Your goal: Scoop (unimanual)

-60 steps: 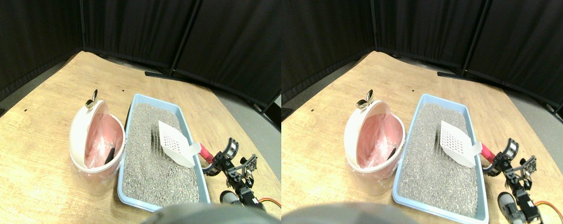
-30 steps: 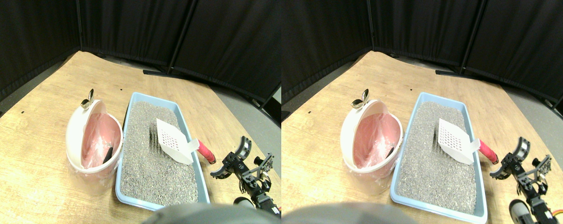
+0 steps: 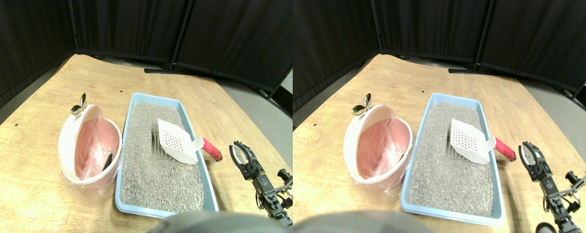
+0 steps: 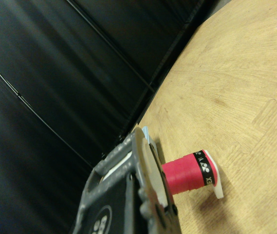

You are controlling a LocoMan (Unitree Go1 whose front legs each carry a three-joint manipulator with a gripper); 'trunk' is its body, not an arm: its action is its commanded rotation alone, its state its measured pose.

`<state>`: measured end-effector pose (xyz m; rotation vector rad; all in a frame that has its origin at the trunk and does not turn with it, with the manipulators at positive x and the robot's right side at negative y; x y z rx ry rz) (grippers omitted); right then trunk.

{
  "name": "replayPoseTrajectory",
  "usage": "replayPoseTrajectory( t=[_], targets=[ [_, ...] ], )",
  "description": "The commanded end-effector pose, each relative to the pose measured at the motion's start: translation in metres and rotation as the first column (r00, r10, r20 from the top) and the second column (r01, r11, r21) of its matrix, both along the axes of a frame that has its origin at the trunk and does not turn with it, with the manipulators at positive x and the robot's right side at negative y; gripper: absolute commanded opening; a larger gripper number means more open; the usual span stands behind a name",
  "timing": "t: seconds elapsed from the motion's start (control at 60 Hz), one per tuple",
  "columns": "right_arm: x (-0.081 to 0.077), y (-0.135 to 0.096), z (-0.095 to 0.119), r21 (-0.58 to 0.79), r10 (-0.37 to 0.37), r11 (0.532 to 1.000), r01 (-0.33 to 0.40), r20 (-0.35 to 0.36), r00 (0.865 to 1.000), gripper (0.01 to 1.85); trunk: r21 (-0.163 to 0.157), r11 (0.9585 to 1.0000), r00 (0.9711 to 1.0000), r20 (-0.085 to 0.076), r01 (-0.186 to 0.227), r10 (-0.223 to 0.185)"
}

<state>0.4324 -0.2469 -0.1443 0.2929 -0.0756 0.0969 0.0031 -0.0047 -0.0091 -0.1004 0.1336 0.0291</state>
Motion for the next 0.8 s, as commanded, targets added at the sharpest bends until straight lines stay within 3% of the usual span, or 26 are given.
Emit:
replayPoseTrajectory(
  t=[0.017,0.333,0.8],
  targets=[
    [-0.003,0.0,0.009,-0.018,-0.011,1.0,0.012,0.069,0.998,0.06,-0.003,0.9997,0.9992,0.032,0.024,-0.024],
    [-0.021,-0.007,0.012,-0.071,-0.028,0.997,0.034,0.077,0.997,0.06,0.033,0.9968,0.9967,0.033,0.073,-0.074],
    [-0.031,-0.004,0.013,-0.082,-0.026,0.996,0.03,0.052,0.998,0.06,0.051,0.9946,0.9953,0.028,0.091,-0.092]
  ],
)
